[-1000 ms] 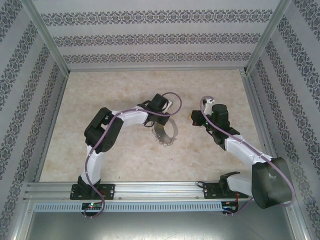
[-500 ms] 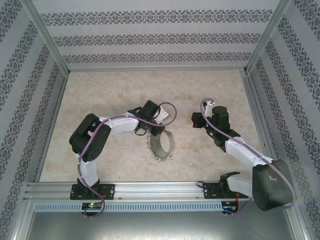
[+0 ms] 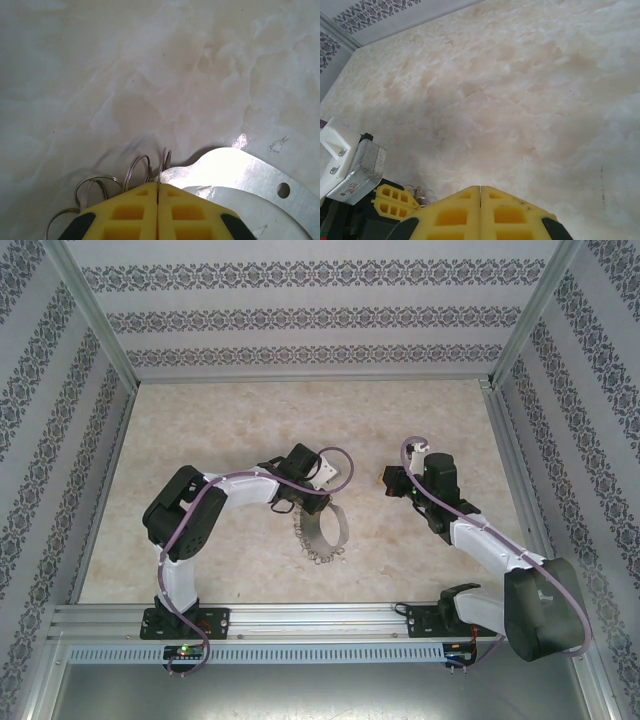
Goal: Put the keys on the keyring
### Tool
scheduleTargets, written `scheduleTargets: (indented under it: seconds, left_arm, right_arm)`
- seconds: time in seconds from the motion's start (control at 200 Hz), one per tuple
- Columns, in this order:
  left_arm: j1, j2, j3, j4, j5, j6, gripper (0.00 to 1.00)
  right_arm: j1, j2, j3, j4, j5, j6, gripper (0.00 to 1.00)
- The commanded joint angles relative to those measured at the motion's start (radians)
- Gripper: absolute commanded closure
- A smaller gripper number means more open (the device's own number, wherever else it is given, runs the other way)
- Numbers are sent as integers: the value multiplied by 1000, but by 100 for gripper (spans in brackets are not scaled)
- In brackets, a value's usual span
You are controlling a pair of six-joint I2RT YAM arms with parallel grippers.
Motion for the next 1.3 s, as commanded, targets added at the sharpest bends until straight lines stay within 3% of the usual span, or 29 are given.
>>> scheduleTargets:
  seconds: [0.0,0.17,1.059,1.294]
  left_arm:
    - [-10,22,-1,51,17,-28,88]
    - [-10,21,-9,93,12,-48,83]
    - [-12,40,-29,122,-34,-66,80]
    - [-12,4,-74,155,-85,-71,75]
  right_arm:
    - [-1,5,-6,17,-17,1,100]
    - [-1,4,-7,17,-16,-1,100]
    - [-2,3,-8,18,-13,-3,100]
    - [-2,3,-9,18,-13,-4,100]
